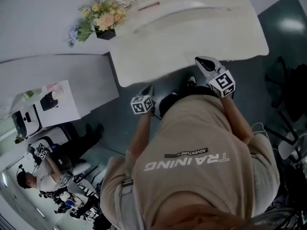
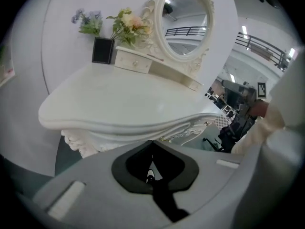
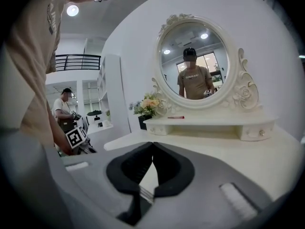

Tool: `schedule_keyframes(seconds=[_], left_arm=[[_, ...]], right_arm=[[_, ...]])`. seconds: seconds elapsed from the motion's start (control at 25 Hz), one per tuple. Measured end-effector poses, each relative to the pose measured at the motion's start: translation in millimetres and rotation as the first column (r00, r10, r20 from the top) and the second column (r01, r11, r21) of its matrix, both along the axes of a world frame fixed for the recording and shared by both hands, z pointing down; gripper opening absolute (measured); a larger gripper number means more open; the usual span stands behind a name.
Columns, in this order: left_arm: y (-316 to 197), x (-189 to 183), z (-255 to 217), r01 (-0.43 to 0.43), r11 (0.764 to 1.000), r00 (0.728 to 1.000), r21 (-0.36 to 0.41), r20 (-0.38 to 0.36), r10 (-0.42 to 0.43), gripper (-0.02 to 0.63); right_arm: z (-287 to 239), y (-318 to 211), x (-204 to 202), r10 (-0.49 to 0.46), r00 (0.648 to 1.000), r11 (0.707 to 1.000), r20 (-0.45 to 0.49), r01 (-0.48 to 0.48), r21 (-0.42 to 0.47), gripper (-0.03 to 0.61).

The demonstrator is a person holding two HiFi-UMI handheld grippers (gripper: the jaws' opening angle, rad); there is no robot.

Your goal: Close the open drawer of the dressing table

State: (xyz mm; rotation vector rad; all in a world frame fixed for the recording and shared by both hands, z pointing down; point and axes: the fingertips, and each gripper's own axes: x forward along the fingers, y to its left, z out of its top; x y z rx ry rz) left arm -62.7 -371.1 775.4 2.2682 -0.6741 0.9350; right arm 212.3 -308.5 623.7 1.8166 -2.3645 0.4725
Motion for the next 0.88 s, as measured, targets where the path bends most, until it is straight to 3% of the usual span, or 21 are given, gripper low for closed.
schedule_keyframes(seconds=[0.16,0.24,0.32,0.44,0.68,0.76,0.88], left_arm=[[-10,23,-46,-0.084,0.987,0.995,0.134,-0.039,0.090,0.006],[-18,31,-81,-0.072,0.976,0.993,0.205,-0.080,0.090,0.006],[-35,39,-124,-0.022,0.965,0.983,0.260,-0.168,0.068,0.006],[-61,58,-187,0.026,0.946,0.955,0.324,-0.289,0.073,0.006],[-67,81,-298,0.017,0.907,0.886,0.421,-0.427,0.182,0.006],[-68,79,-328,0.014,0.876,0.871,0.482,-0.437,0.226,0.006],[-66,65,-363,0.001,0.801,0.874,0.599,-0.389,0.290,0.006]], right_arm=[[15,3,-7,0.005,0.999,0.999,0.037,-0.004,-0.033,0.005],[16,5,-17,0.000,0.999,0.999,0.045,0.002,-0.041,0.005],[5,-2,-26,-0.012,0.999,1.000,0.033,0.013,-0.014,0.005],[-24,-20,-36,-0.025,1.000,0.998,0.004,0.025,0.052,0.005],[-100,-33,-60,-0.037,0.999,0.989,-0.011,0.038,0.143,0.005],[-122,-38,-66,-0.030,0.999,0.986,-0.016,0.032,0.161,0.005],[-153,-42,-78,-0.010,1.000,0.983,-0.021,0.014,0.184,0.005]])
